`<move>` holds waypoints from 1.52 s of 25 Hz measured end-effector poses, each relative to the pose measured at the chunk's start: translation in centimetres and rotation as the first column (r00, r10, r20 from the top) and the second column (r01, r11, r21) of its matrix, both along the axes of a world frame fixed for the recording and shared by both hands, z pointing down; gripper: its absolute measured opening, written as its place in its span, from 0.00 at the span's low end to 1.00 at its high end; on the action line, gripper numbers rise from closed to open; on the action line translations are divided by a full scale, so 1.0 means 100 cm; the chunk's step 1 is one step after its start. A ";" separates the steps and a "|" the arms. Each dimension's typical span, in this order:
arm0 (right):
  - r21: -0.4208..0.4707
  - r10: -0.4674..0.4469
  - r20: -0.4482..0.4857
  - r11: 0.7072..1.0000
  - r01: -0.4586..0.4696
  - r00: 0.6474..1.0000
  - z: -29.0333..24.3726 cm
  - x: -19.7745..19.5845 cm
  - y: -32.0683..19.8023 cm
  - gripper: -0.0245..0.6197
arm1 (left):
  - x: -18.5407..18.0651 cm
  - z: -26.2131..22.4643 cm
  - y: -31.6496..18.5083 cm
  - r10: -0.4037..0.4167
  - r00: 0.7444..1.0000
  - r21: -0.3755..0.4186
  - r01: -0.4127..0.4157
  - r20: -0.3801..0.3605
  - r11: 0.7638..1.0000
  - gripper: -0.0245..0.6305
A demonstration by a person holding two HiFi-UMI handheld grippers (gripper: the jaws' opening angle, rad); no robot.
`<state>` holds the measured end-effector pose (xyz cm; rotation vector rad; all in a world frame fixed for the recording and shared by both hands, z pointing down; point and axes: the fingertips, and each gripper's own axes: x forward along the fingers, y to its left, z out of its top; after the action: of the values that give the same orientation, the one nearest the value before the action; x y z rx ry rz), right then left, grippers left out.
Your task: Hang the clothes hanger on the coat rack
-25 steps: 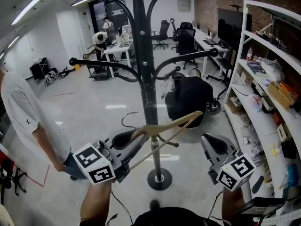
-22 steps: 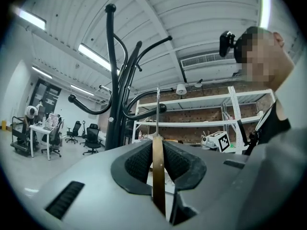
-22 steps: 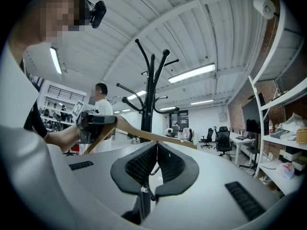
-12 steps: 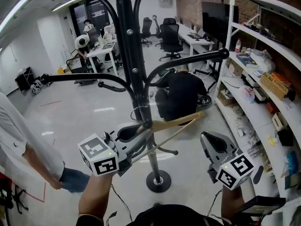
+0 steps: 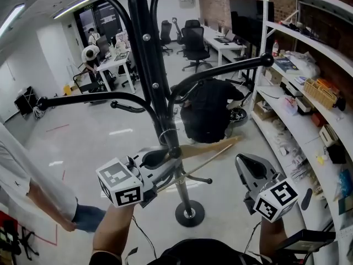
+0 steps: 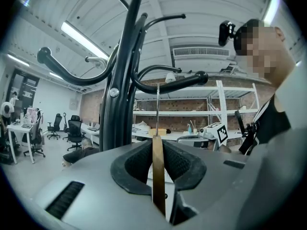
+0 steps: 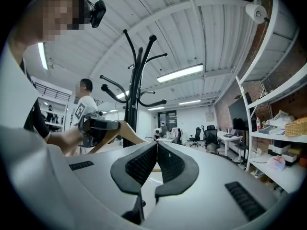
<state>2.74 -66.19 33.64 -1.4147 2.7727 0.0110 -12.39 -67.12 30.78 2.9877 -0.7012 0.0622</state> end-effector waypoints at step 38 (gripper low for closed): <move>-0.018 -0.040 -0.023 0.999 0.039 0.999 0.004 0.010 0.028 0.05 | -0.037 -0.025 -0.001 -0.145 0.979 0.224 0.175 -0.144 0.959 0.24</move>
<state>3.76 -63.35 34.01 -1.3721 2.8264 0.0021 -16.07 -67.18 28.30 3.1044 -0.9963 -0.2338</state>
